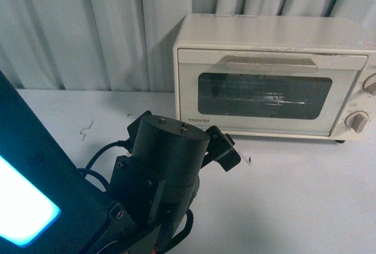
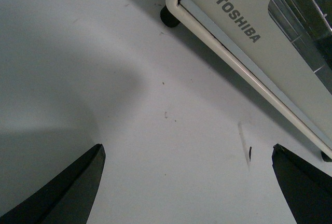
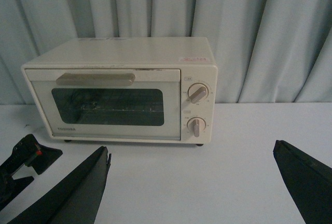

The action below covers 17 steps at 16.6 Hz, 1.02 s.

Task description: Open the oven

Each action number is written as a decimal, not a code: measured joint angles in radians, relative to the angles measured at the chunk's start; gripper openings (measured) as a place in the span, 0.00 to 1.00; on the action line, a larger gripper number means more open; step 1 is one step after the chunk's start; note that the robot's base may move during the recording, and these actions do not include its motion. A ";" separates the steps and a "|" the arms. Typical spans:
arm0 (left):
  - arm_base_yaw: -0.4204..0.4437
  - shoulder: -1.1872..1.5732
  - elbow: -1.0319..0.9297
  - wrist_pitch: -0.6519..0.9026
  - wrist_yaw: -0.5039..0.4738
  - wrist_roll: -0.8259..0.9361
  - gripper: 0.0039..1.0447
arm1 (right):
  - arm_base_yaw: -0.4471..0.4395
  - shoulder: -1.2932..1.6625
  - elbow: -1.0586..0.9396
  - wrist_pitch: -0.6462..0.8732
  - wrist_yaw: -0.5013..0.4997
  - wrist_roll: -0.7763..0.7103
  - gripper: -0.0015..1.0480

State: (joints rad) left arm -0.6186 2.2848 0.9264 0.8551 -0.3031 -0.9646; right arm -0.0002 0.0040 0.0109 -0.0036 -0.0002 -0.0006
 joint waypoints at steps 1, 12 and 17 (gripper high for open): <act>-0.001 0.003 0.006 0.021 0.013 0.011 0.94 | 0.000 0.000 0.000 0.000 0.000 0.000 0.94; -0.005 0.003 0.019 -0.009 0.007 0.031 0.94 | 0.000 0.000 0.000 0.000 0.000 0.000 0.94; -0.005 0.003 0.019 -0.009 0.007 0.031 0.94 | 0.000 0.000 0.000 0.000 0.000 0.000 0.94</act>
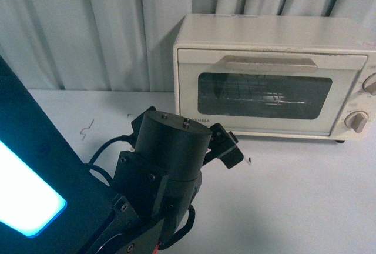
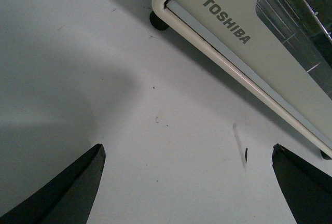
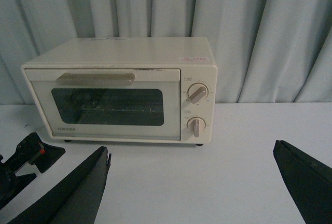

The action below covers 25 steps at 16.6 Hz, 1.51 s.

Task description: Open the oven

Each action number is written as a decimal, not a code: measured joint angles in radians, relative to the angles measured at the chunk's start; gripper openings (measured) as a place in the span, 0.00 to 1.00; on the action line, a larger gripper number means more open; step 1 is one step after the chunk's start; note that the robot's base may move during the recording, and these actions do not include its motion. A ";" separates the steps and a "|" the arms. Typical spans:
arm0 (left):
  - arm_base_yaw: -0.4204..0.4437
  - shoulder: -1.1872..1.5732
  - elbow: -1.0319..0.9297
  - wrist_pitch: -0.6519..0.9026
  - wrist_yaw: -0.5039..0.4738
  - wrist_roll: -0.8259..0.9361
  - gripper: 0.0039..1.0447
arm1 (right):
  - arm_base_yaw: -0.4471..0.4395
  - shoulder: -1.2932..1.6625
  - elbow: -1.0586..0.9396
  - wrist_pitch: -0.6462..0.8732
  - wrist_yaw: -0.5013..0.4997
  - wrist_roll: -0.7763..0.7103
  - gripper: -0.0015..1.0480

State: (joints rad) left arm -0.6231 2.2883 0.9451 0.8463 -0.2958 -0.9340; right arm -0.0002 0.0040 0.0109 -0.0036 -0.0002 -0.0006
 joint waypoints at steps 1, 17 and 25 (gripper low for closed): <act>0.000 0.000 0.000 0.000 0.000 0.000 0.94 | 0.000 0.000 0.000 0.000 0.000 0.000 0.94; 0.000 0.000 0.000 0.000 0.000 0.000 0.94 | -0.360 0.682 0.134 0.613 -0.416 0.377 0.94; 0.000 0.000 0.000 0.000 0.000 0.000 0.94 | -0.281 1.207 0.214 1.073 -0.481 0.928 0.94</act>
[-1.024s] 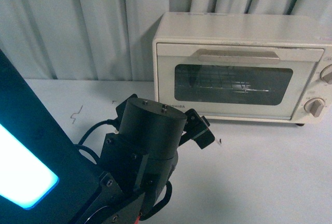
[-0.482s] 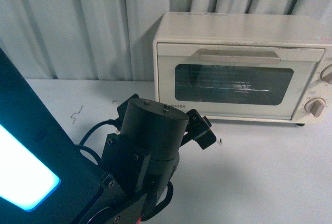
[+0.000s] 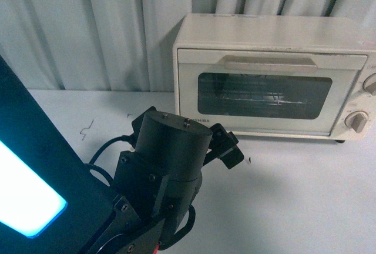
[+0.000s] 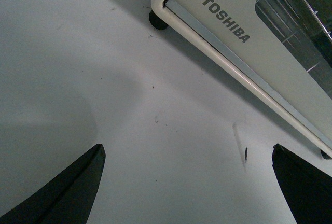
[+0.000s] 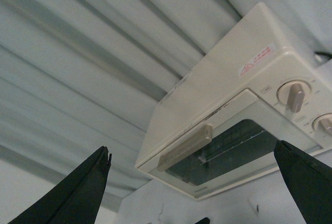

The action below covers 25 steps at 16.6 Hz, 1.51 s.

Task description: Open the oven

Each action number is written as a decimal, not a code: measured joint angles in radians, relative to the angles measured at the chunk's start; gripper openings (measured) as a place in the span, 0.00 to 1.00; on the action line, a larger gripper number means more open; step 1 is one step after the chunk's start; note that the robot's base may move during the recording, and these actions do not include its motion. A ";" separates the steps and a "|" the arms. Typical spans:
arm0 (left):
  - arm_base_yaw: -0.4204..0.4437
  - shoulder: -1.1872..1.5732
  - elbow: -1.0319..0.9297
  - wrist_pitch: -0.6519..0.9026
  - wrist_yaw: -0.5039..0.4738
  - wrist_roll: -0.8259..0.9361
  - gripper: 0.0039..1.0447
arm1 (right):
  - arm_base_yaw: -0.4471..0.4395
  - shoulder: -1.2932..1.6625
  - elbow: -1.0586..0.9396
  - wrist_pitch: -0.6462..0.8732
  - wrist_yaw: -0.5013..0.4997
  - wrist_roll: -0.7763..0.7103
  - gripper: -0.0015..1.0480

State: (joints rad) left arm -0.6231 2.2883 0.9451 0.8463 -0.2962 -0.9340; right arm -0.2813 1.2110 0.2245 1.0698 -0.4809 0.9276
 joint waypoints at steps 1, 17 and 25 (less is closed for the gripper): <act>0.000 0.000 0.000 0.000 0.000 0.000 0.94 | 0.022 0.036 0.013 0.001 0.018 0.010 0.94; 0.000 0.000 0.000 0.000 0.000 0.000 0.94 | 0.187 0.228 0.115 0.002 0.165 -0.045 0.02; 0.000 0.000 0.000 0.000 0.000 0.000 0.94 | 0.177 0.286 0.125 -0.110 0.176 -0.393 0.02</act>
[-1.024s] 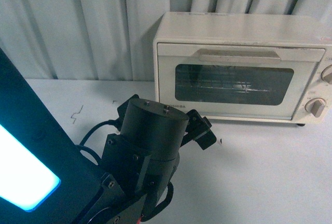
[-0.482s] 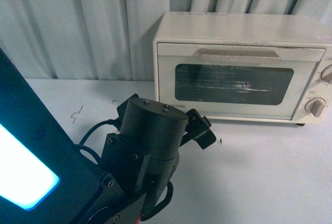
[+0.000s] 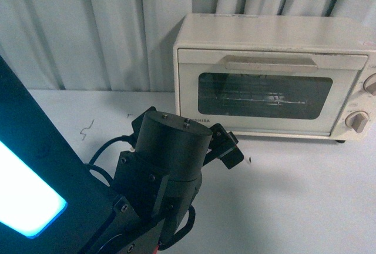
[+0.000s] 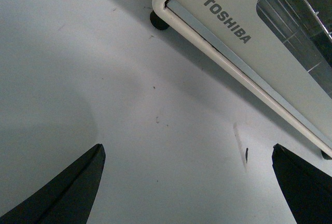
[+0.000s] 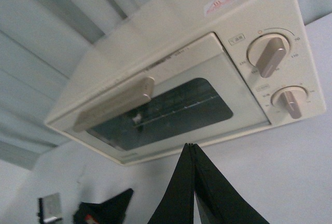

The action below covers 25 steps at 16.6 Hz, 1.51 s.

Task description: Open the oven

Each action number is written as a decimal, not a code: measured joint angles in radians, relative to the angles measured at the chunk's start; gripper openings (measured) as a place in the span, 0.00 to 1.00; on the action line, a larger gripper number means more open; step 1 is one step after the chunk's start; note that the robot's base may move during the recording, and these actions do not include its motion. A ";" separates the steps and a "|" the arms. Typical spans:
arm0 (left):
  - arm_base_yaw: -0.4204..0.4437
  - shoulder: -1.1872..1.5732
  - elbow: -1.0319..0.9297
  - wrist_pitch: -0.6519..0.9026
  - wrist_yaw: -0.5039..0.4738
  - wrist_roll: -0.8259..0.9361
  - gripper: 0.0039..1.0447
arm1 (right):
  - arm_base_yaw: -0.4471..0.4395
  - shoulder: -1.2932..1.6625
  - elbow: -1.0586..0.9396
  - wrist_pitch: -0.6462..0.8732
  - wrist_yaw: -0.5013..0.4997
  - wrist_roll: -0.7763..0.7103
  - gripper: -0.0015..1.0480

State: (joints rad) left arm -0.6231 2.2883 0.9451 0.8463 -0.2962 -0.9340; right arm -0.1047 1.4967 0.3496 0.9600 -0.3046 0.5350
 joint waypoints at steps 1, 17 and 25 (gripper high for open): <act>0.000 0.000 0.000 0.000 0.000 0.000 0.94 | 0.002 0.014 0.018 -0.012 0.014 -0.091 0.02; 0.000 0.000 0.000 0.000 0.000 0.000 0.94 | 0.204 0.281 0.374 -0.132 0.171 -0.714 0.02; 0.000 0.000 0.000 0.000 0.000 0.000 0.94 | 0.202 0.304 0.409 -0.129 0.173 -0.720 0.02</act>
State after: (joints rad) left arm -0.6231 2.2883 0.9451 0.8467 -0.2962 -0.9340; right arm 0.0971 1.8008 0.7582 0.8307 -0.1318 -0.1848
